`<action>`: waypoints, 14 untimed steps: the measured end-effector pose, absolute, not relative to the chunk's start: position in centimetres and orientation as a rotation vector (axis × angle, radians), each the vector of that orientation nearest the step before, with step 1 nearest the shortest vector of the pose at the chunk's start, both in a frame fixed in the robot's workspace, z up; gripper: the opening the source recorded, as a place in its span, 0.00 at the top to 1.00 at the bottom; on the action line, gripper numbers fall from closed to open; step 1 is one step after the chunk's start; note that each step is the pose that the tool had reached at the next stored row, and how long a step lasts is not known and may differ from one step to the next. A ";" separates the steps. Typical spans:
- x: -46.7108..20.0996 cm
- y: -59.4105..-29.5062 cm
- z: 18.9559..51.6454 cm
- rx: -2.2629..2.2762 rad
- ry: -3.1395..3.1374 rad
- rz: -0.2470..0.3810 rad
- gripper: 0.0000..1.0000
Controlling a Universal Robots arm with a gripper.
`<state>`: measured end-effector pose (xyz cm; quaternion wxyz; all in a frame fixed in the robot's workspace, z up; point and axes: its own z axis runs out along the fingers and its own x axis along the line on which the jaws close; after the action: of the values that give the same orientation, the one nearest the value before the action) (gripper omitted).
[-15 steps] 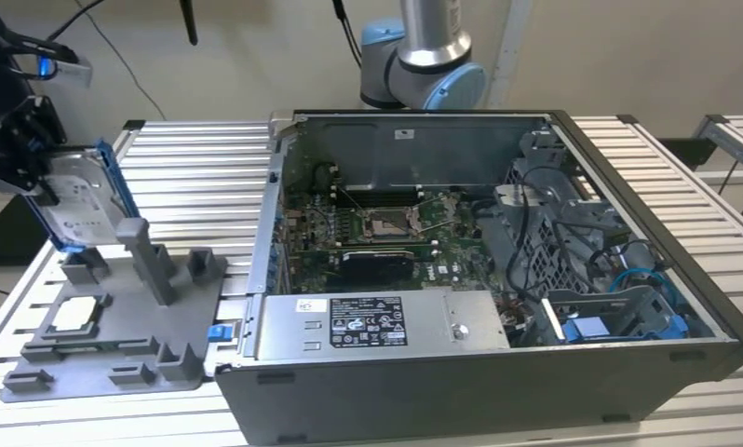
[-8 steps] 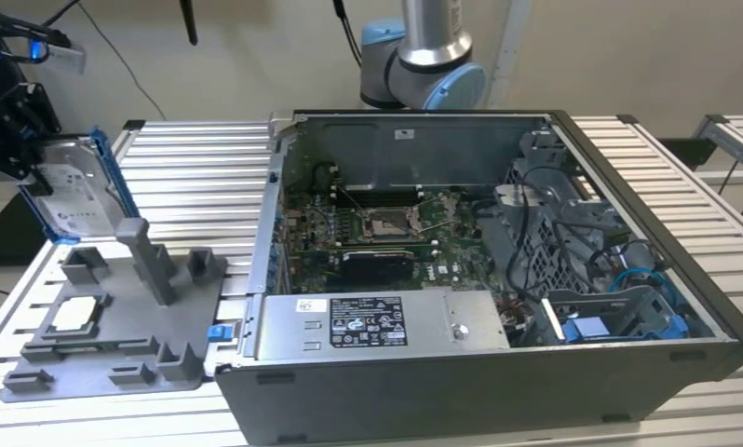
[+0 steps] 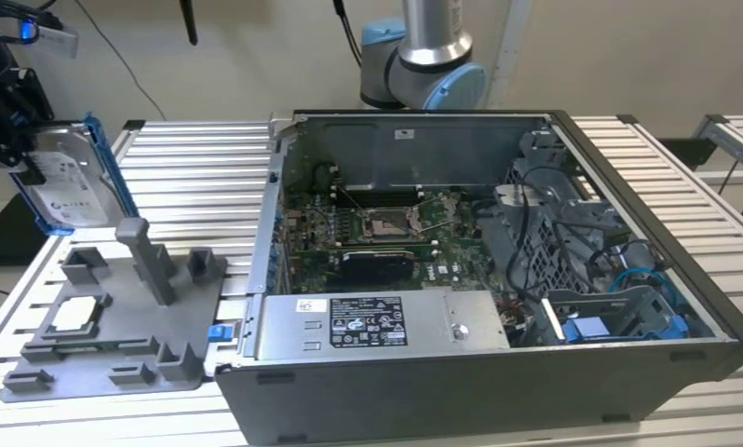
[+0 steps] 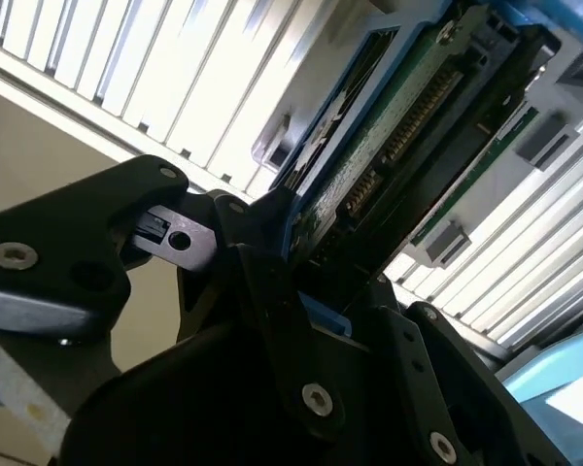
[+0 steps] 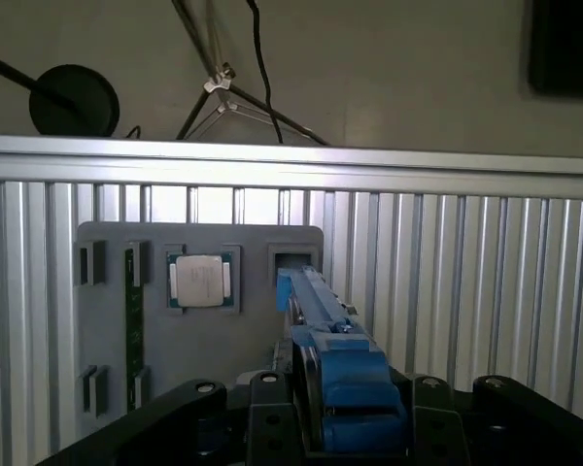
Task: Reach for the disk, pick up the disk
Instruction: 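Pick up the disk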
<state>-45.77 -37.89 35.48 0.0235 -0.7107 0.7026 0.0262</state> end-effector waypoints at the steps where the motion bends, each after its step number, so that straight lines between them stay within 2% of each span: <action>1: -45.8 -37.9 35.6 -2.200 2.175 0.081 1.00; 14: -45.8 -37.9 38.0 -2.200 2.175 0.081 1.00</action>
<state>-45.77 -37.89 38.02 0.0235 -0.7107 0.7026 0.0262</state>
